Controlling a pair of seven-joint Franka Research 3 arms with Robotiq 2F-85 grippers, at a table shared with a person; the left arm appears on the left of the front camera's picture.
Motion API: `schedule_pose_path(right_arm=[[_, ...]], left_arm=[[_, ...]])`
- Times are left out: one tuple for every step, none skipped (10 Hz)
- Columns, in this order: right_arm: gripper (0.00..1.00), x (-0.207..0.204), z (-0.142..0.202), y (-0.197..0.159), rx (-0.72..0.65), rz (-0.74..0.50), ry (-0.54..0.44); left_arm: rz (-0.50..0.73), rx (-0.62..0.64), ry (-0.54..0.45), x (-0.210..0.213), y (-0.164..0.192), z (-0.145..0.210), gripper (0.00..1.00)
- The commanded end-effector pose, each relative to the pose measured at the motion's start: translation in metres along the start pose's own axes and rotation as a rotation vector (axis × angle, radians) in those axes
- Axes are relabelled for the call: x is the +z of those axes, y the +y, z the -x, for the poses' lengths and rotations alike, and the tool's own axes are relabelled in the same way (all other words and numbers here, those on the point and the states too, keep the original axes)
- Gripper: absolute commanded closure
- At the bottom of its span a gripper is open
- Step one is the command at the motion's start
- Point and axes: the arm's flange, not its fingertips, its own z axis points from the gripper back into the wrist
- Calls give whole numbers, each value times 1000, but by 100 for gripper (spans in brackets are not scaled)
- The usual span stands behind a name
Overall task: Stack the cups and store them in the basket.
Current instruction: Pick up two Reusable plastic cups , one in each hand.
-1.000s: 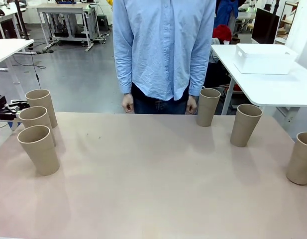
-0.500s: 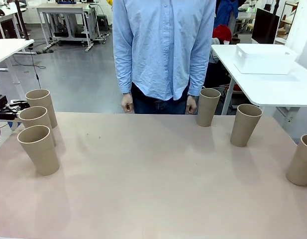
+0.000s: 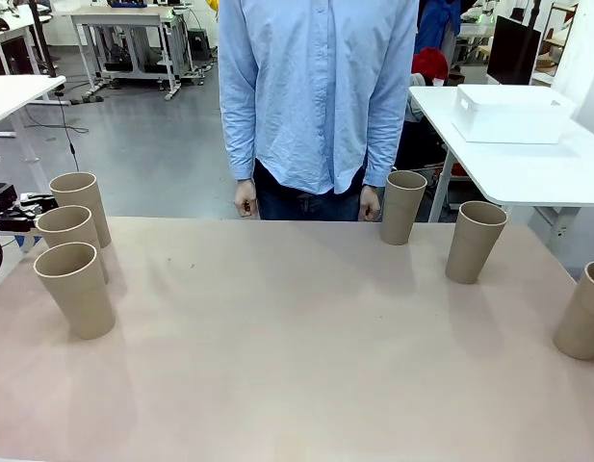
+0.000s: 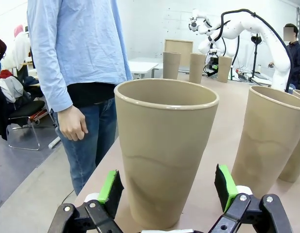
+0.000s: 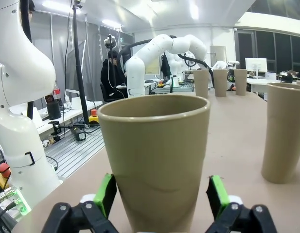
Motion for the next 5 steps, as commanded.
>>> schedule_pose_path(right_arm=[[0, -4, -3, 2, 34, -17, -3], [0, -6, -4, 3, 33, -17, -5], [0, -7, -5, 3, 34, -20, -7], [0, -10, -4, 5, 34, -21, -10], [0, -12, -5, 5, 34, -24, -10]], left_arm=[[-12, -11, -39, -11, -8, -8, 0], [-10, -11, -39, -15, -9, -7, 0], [-1, -9, -35, -19, -10, -6, 0], [1, -8, -34, -22, -11, -4, 0], [1, -9, -33, -23, -11, -2, 0]])
